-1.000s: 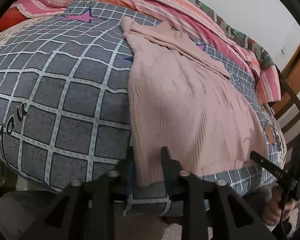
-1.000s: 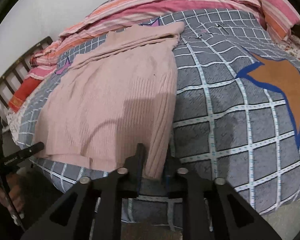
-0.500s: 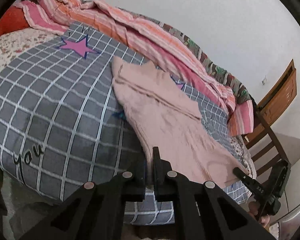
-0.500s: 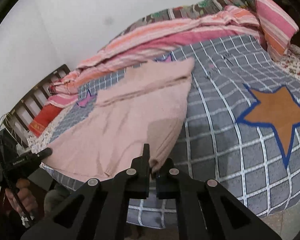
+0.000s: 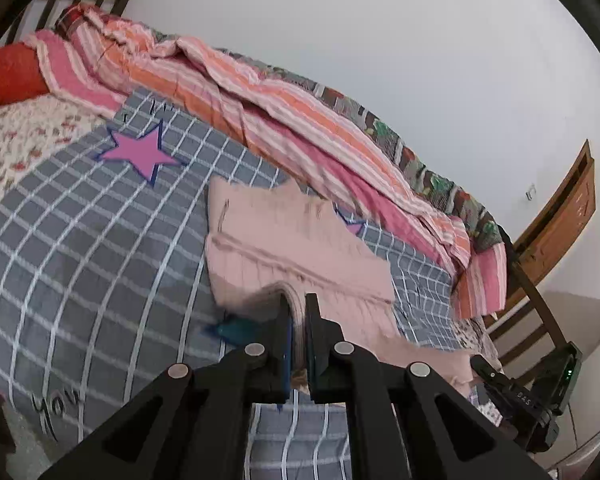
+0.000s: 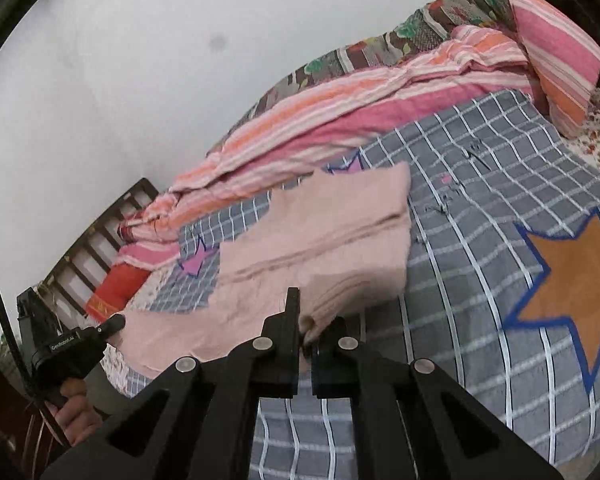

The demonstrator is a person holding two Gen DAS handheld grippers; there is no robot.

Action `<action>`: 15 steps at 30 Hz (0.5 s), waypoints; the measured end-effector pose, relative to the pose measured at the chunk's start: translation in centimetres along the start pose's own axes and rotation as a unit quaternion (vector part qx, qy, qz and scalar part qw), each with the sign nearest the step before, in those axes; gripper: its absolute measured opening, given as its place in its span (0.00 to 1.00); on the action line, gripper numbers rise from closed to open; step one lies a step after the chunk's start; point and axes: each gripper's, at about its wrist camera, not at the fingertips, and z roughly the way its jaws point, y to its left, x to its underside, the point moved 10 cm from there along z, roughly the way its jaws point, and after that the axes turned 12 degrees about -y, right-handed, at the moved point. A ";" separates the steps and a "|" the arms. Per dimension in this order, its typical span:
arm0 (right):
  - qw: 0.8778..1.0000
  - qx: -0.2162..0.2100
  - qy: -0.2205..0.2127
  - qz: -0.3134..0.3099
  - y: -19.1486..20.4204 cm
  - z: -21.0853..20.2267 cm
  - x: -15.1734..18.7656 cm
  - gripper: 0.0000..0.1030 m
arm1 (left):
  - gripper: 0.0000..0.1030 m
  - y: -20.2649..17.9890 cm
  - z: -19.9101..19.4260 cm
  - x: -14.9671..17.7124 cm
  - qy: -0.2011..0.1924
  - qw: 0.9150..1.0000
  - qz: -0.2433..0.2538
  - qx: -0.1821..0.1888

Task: Fold small clothes
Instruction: 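Grasp the sweater hem with both grippers and lift it toward the collar, then fold the held hem over onto the collar with both grippers and release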

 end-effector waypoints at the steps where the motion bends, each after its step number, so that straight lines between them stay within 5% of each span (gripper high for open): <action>1: 1.000 0.001 -0.003 -0.003 0.2 0.6 -0.6 0.04 | 0.06 -0.1 0.5 -0.7 -0.003 1.000 0.004 -0.002; 15: 0.999 -0.012 -0.030 -0.017 1.6 5.0 -5.7 0.04 | 0.06 -0.9 4.4 -4.6 -0.022 1.000 0.015 -0.009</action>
